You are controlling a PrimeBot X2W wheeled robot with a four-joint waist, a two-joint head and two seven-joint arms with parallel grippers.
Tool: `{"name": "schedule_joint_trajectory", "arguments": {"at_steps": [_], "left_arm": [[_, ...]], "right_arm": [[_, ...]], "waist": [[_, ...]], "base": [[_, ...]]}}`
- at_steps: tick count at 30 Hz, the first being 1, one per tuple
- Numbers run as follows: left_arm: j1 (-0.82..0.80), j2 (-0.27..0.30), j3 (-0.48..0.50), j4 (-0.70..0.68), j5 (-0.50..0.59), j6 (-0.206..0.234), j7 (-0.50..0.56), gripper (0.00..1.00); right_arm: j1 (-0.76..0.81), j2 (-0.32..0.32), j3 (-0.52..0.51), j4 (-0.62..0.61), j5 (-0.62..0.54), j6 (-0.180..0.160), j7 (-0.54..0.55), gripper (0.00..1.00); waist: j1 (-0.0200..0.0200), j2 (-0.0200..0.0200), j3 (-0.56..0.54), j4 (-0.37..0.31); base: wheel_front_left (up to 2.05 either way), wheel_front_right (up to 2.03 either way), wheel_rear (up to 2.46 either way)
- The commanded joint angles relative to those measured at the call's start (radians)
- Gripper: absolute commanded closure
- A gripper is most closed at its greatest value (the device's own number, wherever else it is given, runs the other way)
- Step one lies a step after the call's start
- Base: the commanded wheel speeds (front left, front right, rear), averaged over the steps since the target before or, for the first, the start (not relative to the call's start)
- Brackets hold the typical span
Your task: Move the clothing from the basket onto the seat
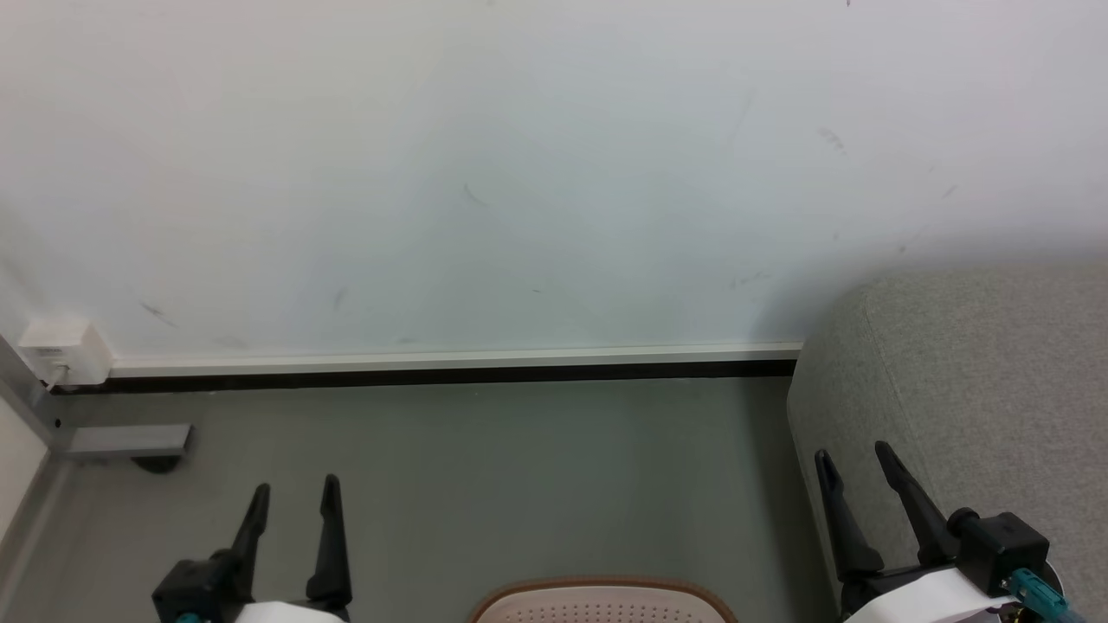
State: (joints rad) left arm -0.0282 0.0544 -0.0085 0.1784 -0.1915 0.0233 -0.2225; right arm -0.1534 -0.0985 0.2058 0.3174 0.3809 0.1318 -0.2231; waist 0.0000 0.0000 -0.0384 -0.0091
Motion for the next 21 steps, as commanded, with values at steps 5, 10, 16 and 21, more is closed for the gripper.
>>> {"name": "schedule_joint_trajectory", "arguments": {"at_steps": [5,10,16,21], "left_arm": [[0.011,0.008,-0.001,-0.010,0.052,0.006,-0.018,0.00],[0.013,0.005,0.002,-0.015,0.075,0.008,-0.027,0.00],[0.012,0.002,0.006,-0.016,0.116,0.005,-0.036,0.00],[0.014,0.001,0.012,-0.016,0.136,0.006,-0.044,0.00]], "right_arm": [[-0.013,-0.001,0.002,-0.005,-0.038,-0.002,-0.017,0.00],[-0.014,0.002,0.006,0.003,-0.063,-0.002,-0.026,0.00],[-0.017,0.004,0.010,0.008,-0.087,-0.002,-0.036,0.00],[-0.022,0.006,0.015,0.013,-0.107,-0.002,-0.043,0.00]], "waist": [[0.0000,0.0000,0.000,0.000],[0.0000,0.0000,0.001,0.000],[0.0000,0.0000,0.001,0.000],[0.0000,0.0000,0.000,-0.001]], "base": [[0.00,0.00,0.00],[0.00,0.00,0.00],[0.00,0.00,0.00],[0.00,0.00,0.00]]}}
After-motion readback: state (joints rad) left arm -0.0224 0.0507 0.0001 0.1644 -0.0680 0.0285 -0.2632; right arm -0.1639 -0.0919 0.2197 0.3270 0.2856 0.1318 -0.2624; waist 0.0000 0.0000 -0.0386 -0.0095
